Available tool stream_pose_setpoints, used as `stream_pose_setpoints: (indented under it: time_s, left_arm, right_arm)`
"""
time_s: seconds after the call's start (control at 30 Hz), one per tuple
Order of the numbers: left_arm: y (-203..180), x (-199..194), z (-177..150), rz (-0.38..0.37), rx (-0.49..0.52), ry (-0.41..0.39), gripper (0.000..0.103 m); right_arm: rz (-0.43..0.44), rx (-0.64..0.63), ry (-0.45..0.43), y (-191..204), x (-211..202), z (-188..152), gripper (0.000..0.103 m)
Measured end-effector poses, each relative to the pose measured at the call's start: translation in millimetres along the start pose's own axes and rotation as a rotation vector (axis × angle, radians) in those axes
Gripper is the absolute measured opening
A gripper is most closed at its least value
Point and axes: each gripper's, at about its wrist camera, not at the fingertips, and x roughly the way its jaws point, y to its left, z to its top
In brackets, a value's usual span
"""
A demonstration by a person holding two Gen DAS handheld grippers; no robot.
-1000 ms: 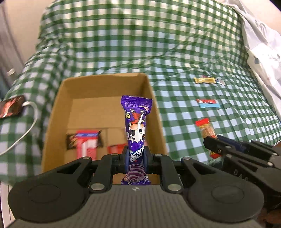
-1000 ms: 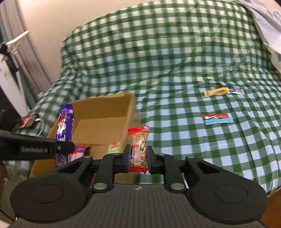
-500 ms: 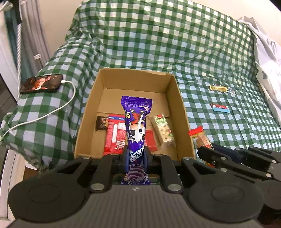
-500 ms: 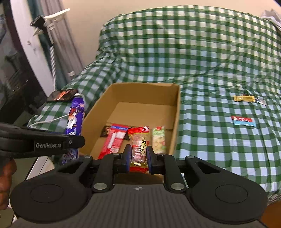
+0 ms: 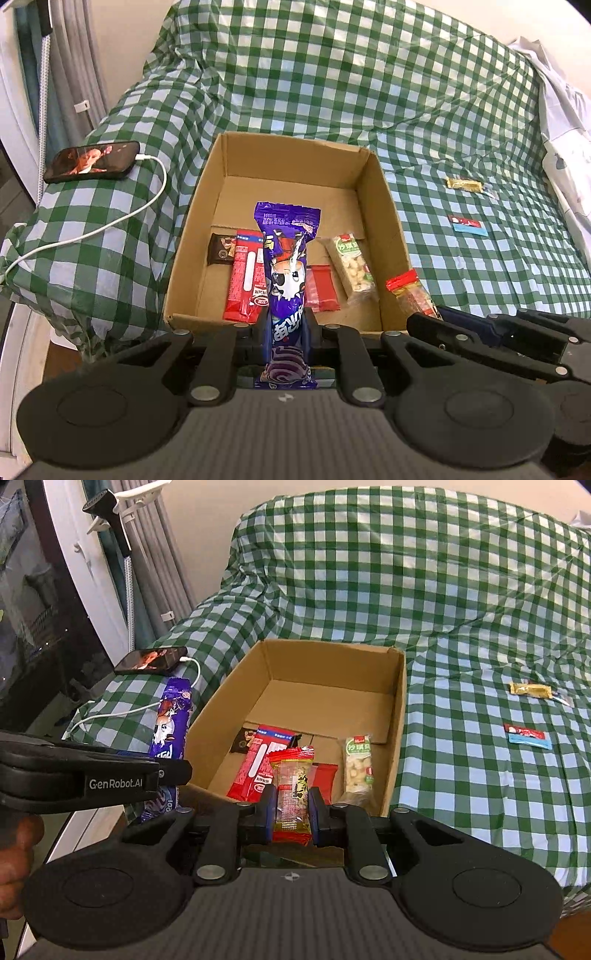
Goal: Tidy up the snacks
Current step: 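Carry the purple candy bar and red-capped stick snack over the box with both tools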
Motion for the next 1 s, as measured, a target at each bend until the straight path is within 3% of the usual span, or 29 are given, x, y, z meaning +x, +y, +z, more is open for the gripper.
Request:
stream_pose_setpoints:
  time_s: [0.5,1.0]
  left_arm:
    - [0.8,80.6,36.6,0.029,0.013,0.122,0.017]
    - [3.7,164.9,69.8,0.082,0.051,0.235,0.017]
  right_arm:
    - [0.005,0.051,0.117,-29.3,71.4,21.9,0.019]
    - [-0.017,0.09,0.165,-59.5,138.9,46.7,0.019]
